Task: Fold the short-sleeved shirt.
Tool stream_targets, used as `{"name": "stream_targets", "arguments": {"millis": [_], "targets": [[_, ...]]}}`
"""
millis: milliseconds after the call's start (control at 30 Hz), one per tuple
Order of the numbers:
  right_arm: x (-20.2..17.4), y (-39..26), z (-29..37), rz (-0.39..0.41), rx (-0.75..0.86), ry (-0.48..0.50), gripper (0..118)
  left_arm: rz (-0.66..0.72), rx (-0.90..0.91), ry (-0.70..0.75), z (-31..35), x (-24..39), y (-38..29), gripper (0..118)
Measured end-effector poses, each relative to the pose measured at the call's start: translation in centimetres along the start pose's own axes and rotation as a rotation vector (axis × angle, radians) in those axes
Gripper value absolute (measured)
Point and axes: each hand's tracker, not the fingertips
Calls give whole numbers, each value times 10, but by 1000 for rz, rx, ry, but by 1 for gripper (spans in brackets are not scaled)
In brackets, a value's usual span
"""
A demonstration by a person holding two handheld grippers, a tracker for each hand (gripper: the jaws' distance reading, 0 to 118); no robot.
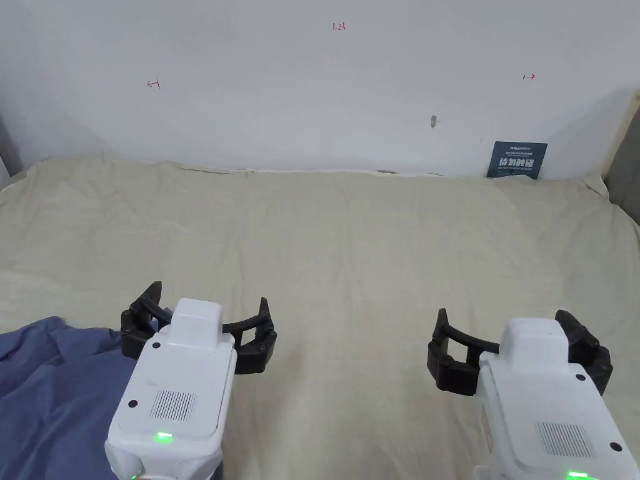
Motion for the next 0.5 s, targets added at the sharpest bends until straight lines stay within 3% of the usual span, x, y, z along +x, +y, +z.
{"name": "stream_targets", "arguments": {"millis": [500], "targets": [[3, 1, 0, 8, -3, 5, 118, -5, 6, 23, 3, -1, 2, 118]]}}
